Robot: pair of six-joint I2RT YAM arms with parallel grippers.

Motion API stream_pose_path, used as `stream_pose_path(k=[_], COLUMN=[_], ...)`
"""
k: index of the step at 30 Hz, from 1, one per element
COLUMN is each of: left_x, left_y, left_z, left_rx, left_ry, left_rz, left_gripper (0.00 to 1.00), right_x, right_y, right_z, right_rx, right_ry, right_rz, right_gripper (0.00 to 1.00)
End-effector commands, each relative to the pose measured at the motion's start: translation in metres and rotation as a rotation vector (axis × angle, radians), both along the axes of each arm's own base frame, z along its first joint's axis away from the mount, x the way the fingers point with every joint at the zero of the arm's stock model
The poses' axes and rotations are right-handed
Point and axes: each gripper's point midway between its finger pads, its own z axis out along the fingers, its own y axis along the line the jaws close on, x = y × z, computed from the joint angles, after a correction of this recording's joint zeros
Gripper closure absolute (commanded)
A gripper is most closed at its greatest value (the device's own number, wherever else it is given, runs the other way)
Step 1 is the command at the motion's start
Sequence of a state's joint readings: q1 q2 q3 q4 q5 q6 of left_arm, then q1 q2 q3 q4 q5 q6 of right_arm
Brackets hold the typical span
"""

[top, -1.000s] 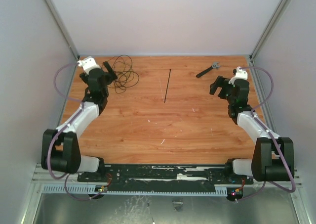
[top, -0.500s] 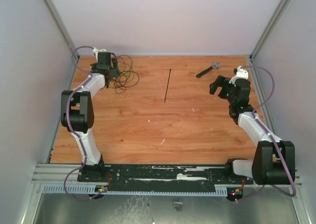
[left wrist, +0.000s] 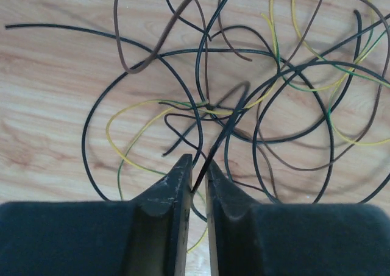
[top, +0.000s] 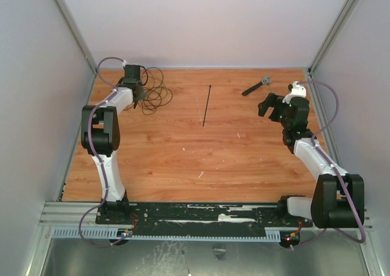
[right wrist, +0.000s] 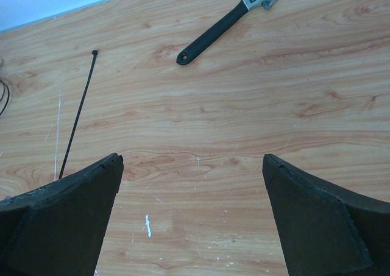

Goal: Zip-tie the wires
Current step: Untie the cable at the center of the board.

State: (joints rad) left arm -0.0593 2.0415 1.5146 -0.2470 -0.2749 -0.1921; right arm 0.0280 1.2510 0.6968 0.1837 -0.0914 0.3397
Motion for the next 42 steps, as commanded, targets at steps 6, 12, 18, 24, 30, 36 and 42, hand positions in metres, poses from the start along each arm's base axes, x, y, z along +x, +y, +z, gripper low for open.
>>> stream_pose_path(k=[6,12,18,24,30,36,42], left_x=[0.003,-0.014,-0.032,-0.056,-0.069,-0.078,-0.080], left_y=[-0.011,-0.025,-0.043,-0.063,-0.065,-0.069,-0.071], left_z=[0.107,0.202,0.313,0.399,0.468,0.503,0.506], left_rx=[-0.049,-0.114,-0.204,-0.305,-0.357,-0.407,-0.424], left_ry=[-0.210,-0.400,-0.631,-0.835,-0.993,-1.069,-1.073], left_rz=[-0.050,-0.112,-0.192,-0.289,-0.295,-0.313,-0.320], left_gripper=[0.99,1.00,1.00,0.96,0.93,0.92,0.92], right_x=[0.004,0.002,-0.003,-0.016,-0.010,-0.008,0.015], right_y=[0.019,0.062,0.115,0.188,0.229,0.293,0.352], right_z=[0.033,0.049,0.081,0.159,0.208,0.192,0.162], right_rx=[0.032,0.000,0.028,0.065,0.103,0.059,0.025], right_ry=[-0.080,-0.130,-0.234,-0.528,-0.732,-0.891,-0.921], right_rz=[0.079,0.224,0.389,0.642,0.775,0.938,0.965], right_gripper=[0.01,0.01,0.01,0.01,0.01,0.01,0.01])
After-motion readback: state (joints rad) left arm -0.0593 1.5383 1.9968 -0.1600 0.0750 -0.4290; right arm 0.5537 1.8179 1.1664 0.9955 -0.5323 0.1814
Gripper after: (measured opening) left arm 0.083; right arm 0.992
